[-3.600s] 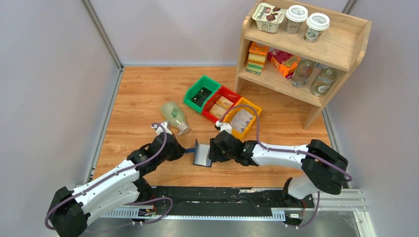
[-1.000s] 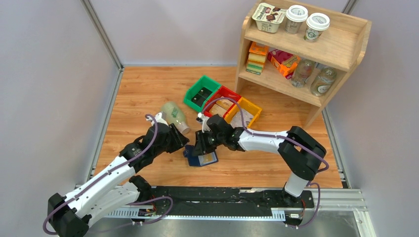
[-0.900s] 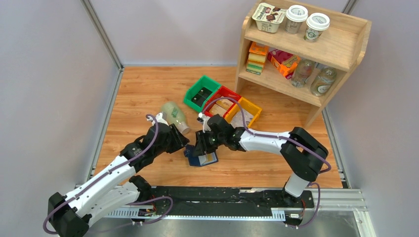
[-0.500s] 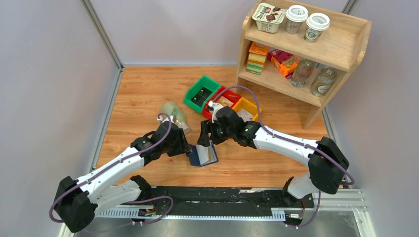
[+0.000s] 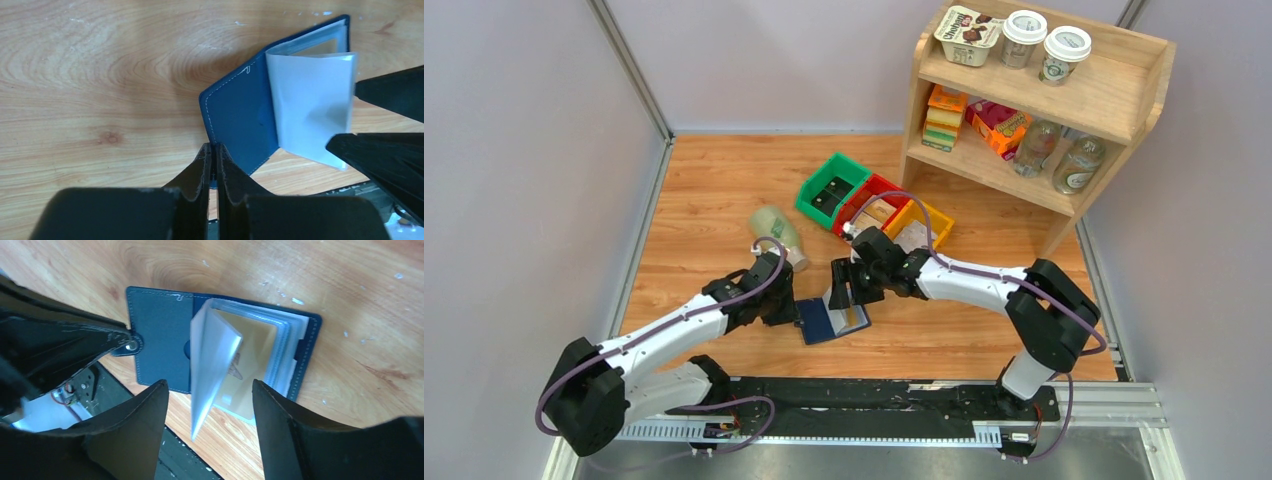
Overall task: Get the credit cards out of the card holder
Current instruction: Open the card holder at the center of the board.
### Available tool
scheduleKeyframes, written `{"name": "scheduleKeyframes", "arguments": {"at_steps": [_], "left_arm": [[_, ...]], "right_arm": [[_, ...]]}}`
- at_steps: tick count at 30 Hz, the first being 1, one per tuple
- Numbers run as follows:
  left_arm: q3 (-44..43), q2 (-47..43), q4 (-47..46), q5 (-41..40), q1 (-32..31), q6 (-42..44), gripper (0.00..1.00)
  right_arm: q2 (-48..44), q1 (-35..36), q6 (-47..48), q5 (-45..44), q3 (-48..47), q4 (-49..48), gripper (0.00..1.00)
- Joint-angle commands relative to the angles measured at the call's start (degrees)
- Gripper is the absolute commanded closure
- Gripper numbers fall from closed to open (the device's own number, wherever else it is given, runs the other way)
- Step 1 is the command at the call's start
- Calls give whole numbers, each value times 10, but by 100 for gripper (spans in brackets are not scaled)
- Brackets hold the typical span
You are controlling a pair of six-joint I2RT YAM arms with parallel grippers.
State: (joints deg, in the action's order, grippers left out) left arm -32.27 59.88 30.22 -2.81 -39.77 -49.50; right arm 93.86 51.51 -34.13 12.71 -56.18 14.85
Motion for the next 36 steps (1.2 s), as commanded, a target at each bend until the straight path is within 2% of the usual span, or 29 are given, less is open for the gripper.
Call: {"name": "scheduleKeyframes", "arguments": {"at_steps": [1,9,14,18,21,23,27,33,36], "left_arm": [[18,11,-36,13,0,7,94],[45,7,-78,18,0,-1,95],[56,-15,-91,11,1,-10,93],[63,-49,-95,2,1,-21,91],[65,-71,-90,-9,1,-24,88],[64,-85,-82,-17,1,-26,84],[61,-121,-72,-28,1,-32,71],[19,-122,-74,-13,1,-31,53],[4,-97,-95,2,1,-29,54]], "right_arm": [[1,2,-13,58,0,-59,38],[38,3,-59,172,7,-185,44],[74,7,-84,202,16,-249,46],[108,7,-93,206,23,-276,55],[126,7,-84,196,23,-270,66],[134,7,-74,180,20,-252,76],[146,6,-54,148,16,-220,90],[149,6,-33,122,13,-190,99],[149,6,-30,119,14,-187,99]]}}
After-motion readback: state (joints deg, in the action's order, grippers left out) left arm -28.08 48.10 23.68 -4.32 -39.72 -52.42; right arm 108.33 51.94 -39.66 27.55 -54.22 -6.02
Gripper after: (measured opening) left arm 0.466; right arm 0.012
